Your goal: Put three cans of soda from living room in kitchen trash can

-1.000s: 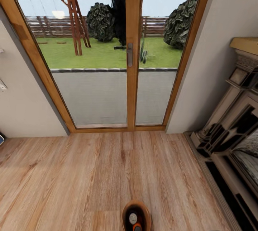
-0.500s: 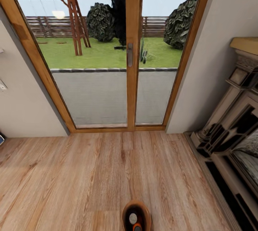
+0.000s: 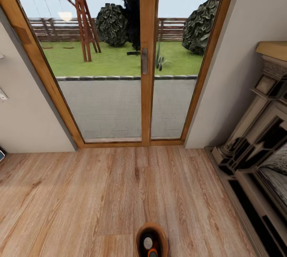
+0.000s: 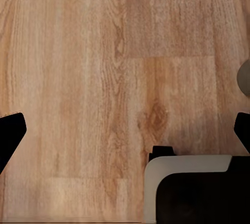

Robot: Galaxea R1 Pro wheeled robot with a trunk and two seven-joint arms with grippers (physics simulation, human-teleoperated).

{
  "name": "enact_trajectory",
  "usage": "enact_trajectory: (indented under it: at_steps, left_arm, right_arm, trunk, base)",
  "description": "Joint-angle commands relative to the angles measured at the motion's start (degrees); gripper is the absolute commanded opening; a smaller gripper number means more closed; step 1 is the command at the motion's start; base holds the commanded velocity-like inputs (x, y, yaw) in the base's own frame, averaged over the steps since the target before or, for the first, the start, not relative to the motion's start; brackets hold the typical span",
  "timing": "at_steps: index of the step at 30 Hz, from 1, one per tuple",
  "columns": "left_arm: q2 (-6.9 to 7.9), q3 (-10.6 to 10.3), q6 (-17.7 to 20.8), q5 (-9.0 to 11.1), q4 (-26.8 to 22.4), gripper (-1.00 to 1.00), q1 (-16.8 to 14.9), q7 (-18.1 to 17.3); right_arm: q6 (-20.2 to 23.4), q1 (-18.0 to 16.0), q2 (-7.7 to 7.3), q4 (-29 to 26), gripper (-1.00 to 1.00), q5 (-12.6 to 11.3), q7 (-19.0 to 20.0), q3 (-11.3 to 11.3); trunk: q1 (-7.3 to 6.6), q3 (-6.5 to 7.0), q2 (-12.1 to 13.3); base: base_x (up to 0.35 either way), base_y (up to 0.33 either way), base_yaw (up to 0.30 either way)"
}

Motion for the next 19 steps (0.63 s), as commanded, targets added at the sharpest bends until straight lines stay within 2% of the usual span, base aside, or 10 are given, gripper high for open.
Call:
enact_trajectory:
  at_steps: [1,3,11,19]
  left_arm:
    - [-0.04,0.01,0.02,0.02,0.42,1.0,0.01,0.02]
    - [-0.13,0.01,0.07,0.05,2.67,1.0,0.3,0.07]
    - [-0.3,0.01,0.1,0.12,4.07,1.0,0.48,0.1]
    - [-0.32,0.01,0.1,0.11,4.26,1.0,0.51,0.11]
  right_arm:
    - [0.0,0.0,0.03,0.33,1.0,-0.01,0.0,-0.01]
    - [0.0,0.0,0.16,2.29,1.0,0.0,0.0,-0.16]
    - [0.0,0.0,0.29,8.33,1.0,0.03,0.0,-0.21]
    - [0.0,0.0,0.29,9.48,1.0,0.01,0.0,-0.1]
  trunk:
    - [0.0,0.0,0.0]
    - [0.0,0.0,0.0]
    - [0.0,0.0,0.0]
    - [0.0,0.0,0.0]
  base:
    - [0.0,0.0,0.0]
    - [0.0,0.0,0.0]
    - [0.0,0.0,0.0]
    - [0.0,0.0,0.0]
